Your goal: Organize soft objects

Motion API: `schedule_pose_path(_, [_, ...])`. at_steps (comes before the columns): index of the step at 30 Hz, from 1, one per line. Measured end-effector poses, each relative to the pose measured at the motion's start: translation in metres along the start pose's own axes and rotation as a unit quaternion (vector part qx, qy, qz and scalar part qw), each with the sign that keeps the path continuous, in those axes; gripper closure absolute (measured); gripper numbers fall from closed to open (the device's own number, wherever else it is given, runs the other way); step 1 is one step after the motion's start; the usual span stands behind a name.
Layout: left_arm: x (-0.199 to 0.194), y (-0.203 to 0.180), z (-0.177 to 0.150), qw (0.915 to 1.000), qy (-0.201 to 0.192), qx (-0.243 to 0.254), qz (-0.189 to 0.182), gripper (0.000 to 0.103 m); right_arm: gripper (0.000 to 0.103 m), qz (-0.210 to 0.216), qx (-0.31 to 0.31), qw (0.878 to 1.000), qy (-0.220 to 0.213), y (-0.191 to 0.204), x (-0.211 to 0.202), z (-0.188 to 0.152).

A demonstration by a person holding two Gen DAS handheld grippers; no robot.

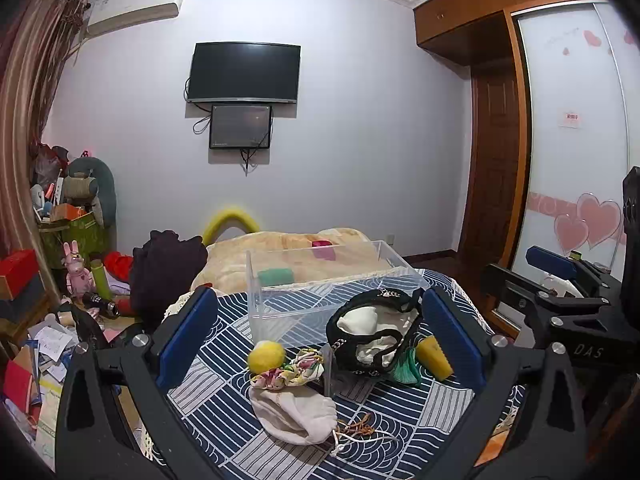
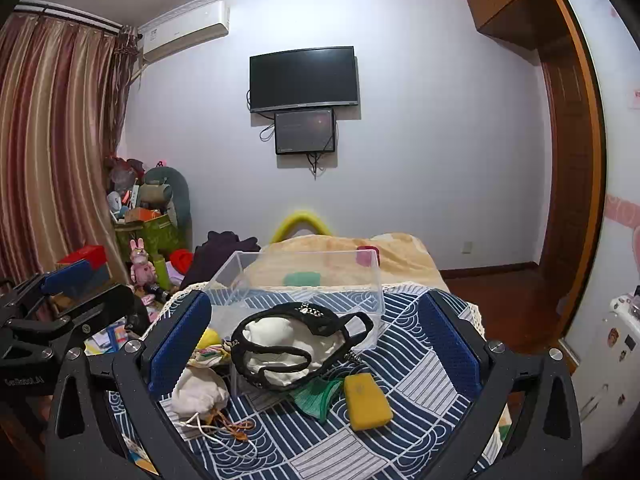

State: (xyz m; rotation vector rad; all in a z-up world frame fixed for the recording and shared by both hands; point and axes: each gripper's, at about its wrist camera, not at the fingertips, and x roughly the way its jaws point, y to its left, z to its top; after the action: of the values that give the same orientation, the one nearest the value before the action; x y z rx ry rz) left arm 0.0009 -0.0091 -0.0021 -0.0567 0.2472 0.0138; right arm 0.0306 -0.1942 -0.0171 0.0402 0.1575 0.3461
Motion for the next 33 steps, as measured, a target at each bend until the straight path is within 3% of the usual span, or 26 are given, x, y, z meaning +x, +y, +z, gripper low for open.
schedule_pose_path(33, [0.0042,0.001,0.0015,1.0,0.004,-0.005,-0.005,0.0,0.0,0.003,0.002,1.0,0.001,0.0006,0.0017,-0.0018])
